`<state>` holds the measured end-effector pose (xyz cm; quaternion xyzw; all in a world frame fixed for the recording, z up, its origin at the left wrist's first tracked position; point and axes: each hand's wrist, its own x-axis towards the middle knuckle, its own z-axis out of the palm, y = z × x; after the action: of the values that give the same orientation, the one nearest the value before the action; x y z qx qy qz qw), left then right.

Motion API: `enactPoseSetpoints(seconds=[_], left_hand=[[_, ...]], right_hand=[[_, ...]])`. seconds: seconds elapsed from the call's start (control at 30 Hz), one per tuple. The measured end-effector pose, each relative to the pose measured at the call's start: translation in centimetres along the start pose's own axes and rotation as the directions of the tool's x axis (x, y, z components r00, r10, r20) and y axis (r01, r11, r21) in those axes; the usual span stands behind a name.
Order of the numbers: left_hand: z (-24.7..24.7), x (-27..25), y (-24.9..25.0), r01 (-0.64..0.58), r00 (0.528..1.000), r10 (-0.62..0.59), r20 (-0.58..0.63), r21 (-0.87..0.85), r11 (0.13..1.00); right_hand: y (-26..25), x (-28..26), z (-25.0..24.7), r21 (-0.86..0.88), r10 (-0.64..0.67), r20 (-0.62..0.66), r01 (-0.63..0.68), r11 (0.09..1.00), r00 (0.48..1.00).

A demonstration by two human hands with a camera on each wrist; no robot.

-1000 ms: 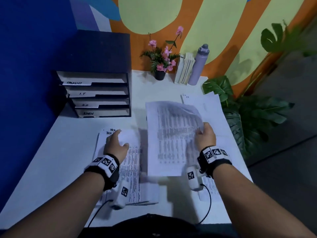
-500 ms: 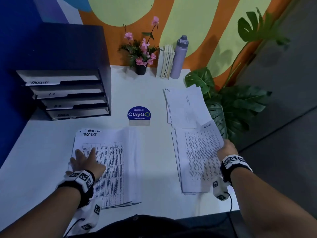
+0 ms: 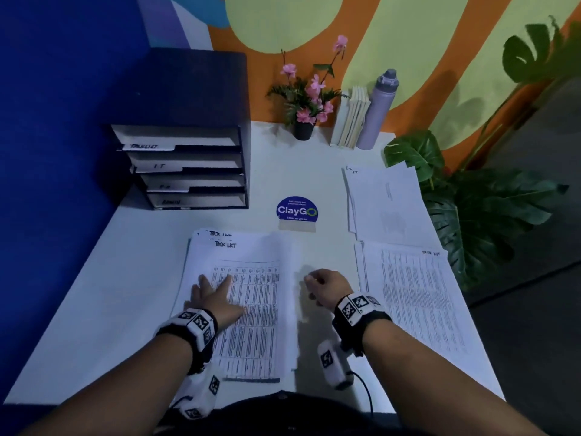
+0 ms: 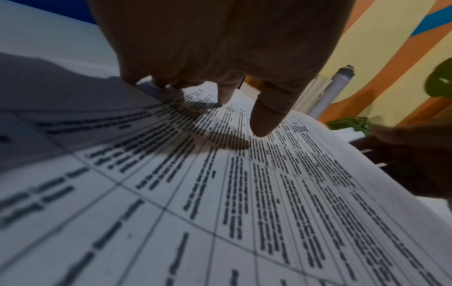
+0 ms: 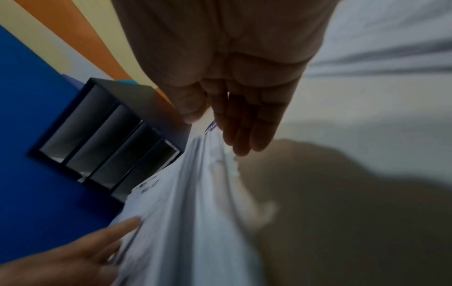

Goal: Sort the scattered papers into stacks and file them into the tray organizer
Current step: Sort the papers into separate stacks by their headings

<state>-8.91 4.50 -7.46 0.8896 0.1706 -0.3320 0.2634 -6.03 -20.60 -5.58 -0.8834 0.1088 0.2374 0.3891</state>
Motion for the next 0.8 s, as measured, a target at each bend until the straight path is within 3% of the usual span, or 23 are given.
enactPoseSetpoints(seconds=[0.07,0.17,0.23,0.3,0.37,0.47,0.57,0.67,0.8], left_hand=[[0.5,-0.5,0.1,-0.078,0.997,0.078,0.019,0.043,0.996],[0.8,-1.3,0.3,-0.261,0.964,0.259,0.063,0.020,0.965],[0.6,-1.0,-0.1,-0.330,0.944,0.329,-0.025,-0.059,0.942],[-0.3,-0.5,-0.8,-0.273,0.944,0.254,-0.212,-0.064,0.960],[-1.5,0.1,-2.0,-0.135,0.934,0.124,-0.335,-0.011,0.991],[-2.7,1.1,-3.4,-0.053,0.945,0.043,-0.324,-0.024,0.998],[-3.4,1.3,-3.4,-0.158,0.925,0.076,-0.373,-0.196,0.968],[-4.1,0.9,-3.3,-0.231,0.931,0.047,-0.362,-0.485,0.844],[-4.7,0.8,-3.7,-0.283,0.921,0.074,-0.382,-0.529,0.800]], right_hand=[[-0.8,-0.2,2.0,0.049,0.036,0.049,-0.038,0.998,0.998],[-1.2,-0.2,3.3,-0.021,0.049,0.016,-0.049,0.999,0.999],[-1.1,0.0,3.2,-0.008,0.082,-0.035,-0.082,0.997,0.996],[-0.9,0.1,2.7,0.038,0.114,-0.081,-0.111,0.993,0.990],[-0.8,-0.1,2.4,0.177,0.111,-0.117,-0.089,0.980,0.987],[-1.1,-0.5,2.2,0.373,0.063,-0.154,-0.001,0.928,0.986],[-1.6,-0.6,2.2,0.481,0.008,-0.130,0.056,0.875,0.992],[-2.1,-0.4,2.0,0.503,-0.041,-0.117,0.095,0.859,0.992],[-1.8,0.7,1.6,0.380,-0.025,-0.216,0.108,0.919,0.976]])
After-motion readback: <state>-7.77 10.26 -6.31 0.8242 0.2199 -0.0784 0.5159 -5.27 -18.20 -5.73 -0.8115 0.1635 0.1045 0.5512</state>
